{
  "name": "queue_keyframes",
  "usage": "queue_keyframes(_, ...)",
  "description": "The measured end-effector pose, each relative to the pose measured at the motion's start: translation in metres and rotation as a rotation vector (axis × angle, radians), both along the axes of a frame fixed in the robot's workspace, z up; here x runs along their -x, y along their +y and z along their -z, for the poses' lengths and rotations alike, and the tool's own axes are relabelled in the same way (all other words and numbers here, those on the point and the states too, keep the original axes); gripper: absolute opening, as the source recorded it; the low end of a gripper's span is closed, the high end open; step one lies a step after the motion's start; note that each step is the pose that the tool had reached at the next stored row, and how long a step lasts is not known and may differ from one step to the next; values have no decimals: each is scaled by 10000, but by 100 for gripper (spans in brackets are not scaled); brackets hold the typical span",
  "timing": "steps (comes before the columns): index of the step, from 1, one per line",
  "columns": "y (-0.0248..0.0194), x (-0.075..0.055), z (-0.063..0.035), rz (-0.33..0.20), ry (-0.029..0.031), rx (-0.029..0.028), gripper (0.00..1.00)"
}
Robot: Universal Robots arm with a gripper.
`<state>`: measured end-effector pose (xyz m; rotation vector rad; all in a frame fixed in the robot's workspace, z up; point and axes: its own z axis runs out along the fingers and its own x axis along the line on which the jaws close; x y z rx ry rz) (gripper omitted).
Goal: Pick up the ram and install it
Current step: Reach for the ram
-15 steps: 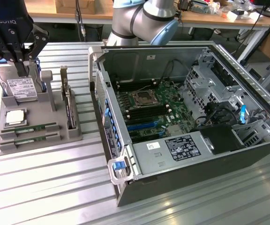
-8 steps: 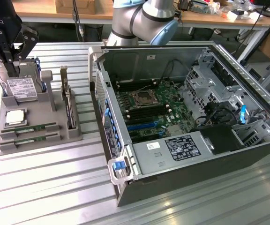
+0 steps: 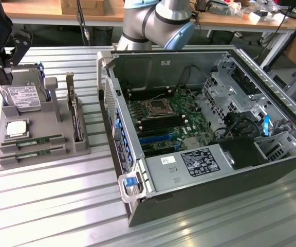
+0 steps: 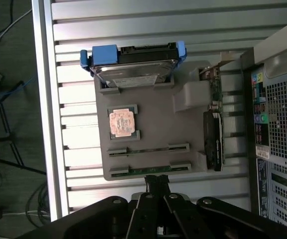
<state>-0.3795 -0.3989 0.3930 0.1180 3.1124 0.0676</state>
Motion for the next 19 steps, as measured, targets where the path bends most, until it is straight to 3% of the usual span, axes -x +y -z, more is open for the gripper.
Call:
queue_keyframes(10, 0, 146, 0, 0, 0, 0, 10)
queue_keyframes(19, -14, 132, 5, 0, 0, 0, 10)
